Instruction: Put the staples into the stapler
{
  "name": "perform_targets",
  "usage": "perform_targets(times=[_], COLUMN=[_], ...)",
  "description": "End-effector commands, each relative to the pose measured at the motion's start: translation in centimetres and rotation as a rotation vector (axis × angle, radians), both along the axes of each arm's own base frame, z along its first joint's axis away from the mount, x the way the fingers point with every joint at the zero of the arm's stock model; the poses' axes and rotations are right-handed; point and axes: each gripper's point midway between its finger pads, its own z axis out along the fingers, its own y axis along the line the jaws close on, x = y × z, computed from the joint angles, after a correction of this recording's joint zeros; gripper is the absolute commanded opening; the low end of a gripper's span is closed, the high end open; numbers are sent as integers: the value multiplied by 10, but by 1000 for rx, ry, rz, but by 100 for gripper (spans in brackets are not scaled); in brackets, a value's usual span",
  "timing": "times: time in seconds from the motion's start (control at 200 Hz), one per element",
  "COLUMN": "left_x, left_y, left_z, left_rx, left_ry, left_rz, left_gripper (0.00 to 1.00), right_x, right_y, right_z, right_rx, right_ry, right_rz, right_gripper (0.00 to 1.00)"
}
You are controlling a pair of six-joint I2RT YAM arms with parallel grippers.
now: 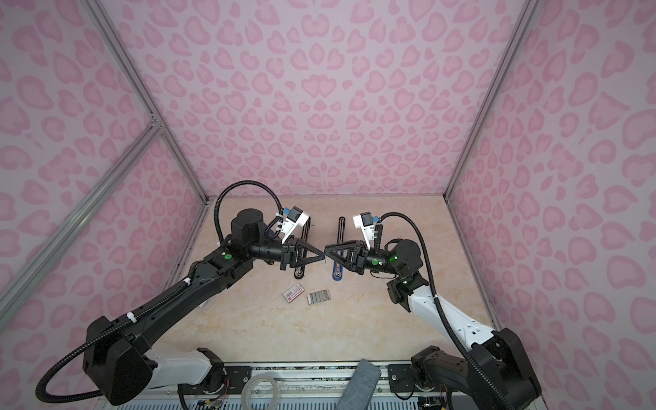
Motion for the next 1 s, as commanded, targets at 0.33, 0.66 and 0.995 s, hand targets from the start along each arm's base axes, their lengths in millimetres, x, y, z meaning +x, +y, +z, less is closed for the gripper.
perform_targets(times=[0.33, 0.66, 0.995], left_x=[-1, 1, 7], left_y=[-1, -1, 3], left_z=[4, 3, 2], left_rx=[-10, -6, 6], left_ry=[-22, -22, -24], left_rz=[-14, -4, 45], left_gripper=[3, 3, 33], right_x=[-6, -9, -4], right_y=[0, 0, -5], right_z=[9, 6, 3], right_rx=[25, 21, 4], right_ry=[-44, -45, -49], right_rz=[21, 31, -16], right_gripper=[19, 13, 12])
